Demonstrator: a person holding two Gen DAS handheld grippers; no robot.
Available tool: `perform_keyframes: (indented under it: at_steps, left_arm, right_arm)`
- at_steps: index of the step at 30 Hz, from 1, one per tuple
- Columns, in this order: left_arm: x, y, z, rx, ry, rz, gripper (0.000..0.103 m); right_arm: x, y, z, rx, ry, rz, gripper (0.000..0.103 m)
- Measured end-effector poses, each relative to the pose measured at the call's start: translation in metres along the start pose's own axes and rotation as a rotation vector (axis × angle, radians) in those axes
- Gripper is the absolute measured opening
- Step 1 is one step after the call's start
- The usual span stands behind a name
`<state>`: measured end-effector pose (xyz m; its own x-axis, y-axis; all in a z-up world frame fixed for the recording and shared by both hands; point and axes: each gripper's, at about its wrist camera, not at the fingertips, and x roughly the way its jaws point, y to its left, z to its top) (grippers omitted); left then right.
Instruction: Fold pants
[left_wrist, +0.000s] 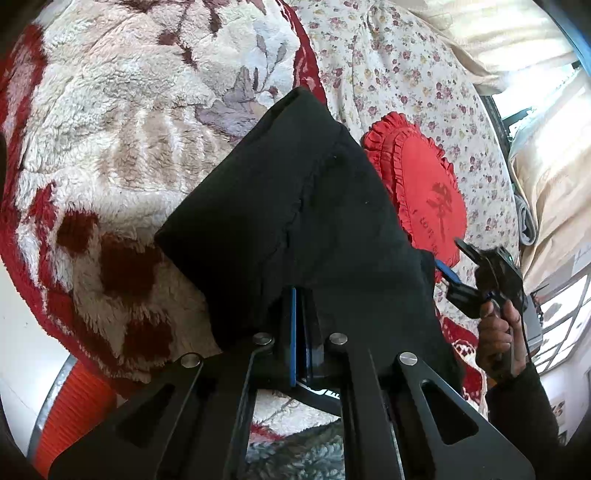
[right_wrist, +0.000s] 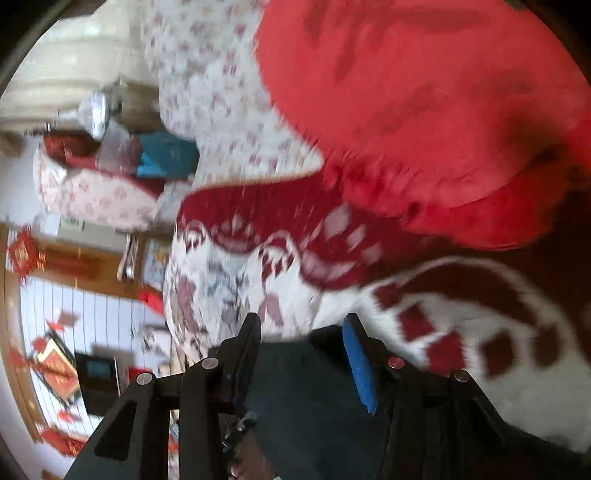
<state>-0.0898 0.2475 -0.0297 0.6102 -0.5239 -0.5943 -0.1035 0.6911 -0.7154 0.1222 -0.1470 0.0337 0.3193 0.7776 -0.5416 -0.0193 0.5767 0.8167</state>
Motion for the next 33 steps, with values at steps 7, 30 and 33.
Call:
perform_keyframes:
  at_steps: [7, 30, 33]
  left_arm:
    - [-0.023, -0.056, 0.061, 0.105, -0.109, 0.027, 0.006]
    - [0.038, -0.043, 0.082, 0.137, -0.050, 0.293, 0.010]
    - [0.040, -0.047, 0.082, 0.153, -0.053, 0.306, 0.010]
  right_arm:
    - [-0.053, 0.015, -0.037, -0.087, -0.198, -0.040, 0.046]
    - [-0.218, -0.158, -0.107, 0.087, -0.132, -0.186, 0.002]
    - [-0.256, -0.156, -0.120, 0.131, -0.249, -0.412, 0.015]
